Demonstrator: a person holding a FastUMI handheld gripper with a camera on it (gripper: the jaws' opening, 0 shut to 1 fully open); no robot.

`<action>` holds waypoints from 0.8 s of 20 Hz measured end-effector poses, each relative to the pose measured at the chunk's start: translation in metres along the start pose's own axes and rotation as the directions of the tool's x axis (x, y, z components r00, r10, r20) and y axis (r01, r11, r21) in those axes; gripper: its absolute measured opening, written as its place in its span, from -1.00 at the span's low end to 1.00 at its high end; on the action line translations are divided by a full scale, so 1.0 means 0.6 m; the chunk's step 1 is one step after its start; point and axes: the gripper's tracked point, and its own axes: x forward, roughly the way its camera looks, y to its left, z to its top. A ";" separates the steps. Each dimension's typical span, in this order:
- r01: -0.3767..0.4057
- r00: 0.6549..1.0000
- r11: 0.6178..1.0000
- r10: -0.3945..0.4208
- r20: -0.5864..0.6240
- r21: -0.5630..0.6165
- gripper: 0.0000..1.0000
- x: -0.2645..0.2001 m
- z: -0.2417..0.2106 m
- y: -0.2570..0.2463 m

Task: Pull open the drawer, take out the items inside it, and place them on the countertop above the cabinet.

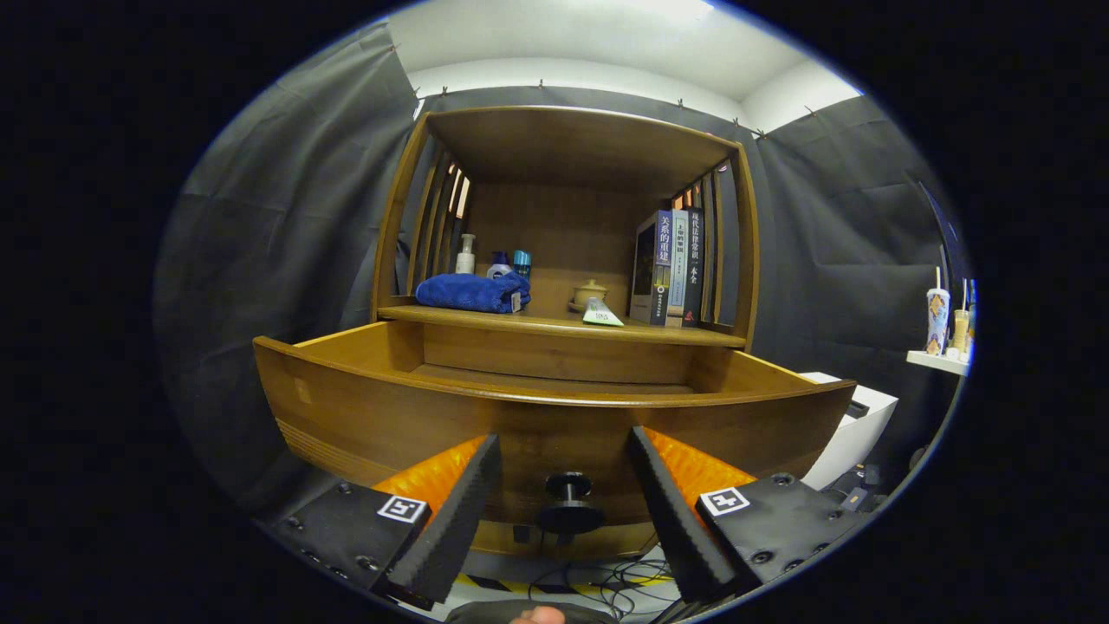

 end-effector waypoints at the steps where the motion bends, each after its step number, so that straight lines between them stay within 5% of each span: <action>1: -0.008 1.000 1.000 0.009 -0.012 0.021 0.97 0.006 -0.001 0.001; 16: -0.010 1.000 0.999 0.012 -0.029 0.043 0.98 0.230 0.036 -0.006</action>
